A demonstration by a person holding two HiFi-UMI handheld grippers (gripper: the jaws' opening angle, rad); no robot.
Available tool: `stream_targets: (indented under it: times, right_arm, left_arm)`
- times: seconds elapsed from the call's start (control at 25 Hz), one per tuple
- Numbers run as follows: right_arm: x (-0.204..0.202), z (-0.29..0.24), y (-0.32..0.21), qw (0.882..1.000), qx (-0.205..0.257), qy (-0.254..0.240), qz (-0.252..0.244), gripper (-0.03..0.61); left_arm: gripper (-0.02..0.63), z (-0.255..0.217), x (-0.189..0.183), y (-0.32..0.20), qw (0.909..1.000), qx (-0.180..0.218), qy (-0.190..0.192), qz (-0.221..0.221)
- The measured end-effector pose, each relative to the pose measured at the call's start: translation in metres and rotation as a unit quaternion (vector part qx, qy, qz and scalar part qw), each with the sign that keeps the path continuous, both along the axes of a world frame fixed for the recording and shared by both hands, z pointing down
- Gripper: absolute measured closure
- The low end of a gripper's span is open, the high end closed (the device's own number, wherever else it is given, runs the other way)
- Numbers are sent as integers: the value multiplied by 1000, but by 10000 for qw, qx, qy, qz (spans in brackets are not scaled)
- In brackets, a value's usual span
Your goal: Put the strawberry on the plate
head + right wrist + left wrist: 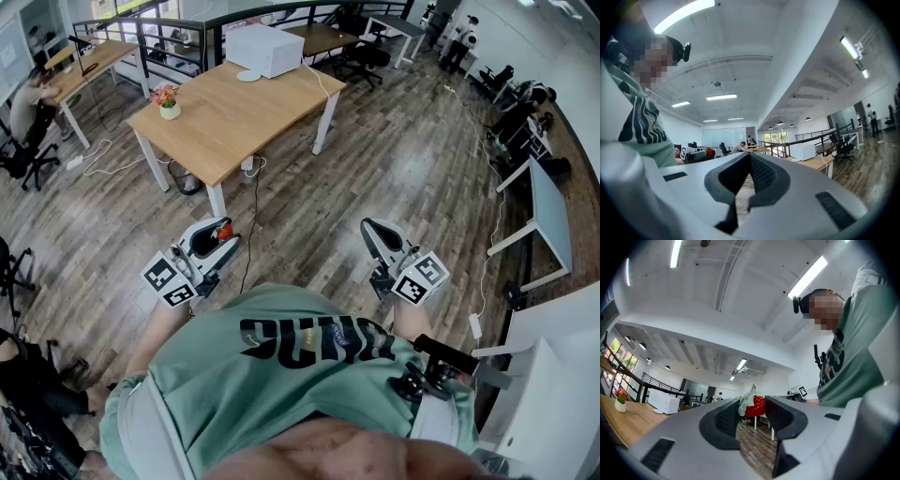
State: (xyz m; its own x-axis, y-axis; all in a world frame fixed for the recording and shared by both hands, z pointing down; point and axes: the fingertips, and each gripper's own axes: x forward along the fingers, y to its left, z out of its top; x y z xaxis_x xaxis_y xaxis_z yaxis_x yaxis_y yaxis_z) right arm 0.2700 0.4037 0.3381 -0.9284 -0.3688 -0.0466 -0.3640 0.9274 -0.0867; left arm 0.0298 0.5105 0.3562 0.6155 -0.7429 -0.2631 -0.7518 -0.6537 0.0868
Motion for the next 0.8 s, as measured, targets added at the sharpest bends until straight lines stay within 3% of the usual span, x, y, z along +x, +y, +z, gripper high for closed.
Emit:
stream_targets:
  times: [0.8]
  right_arm:
    - [3,-6,-18,9998,42,-52,-203,572]
  left_arm:
    - [445,-2,5,-7,9999,-61,-14,-150]
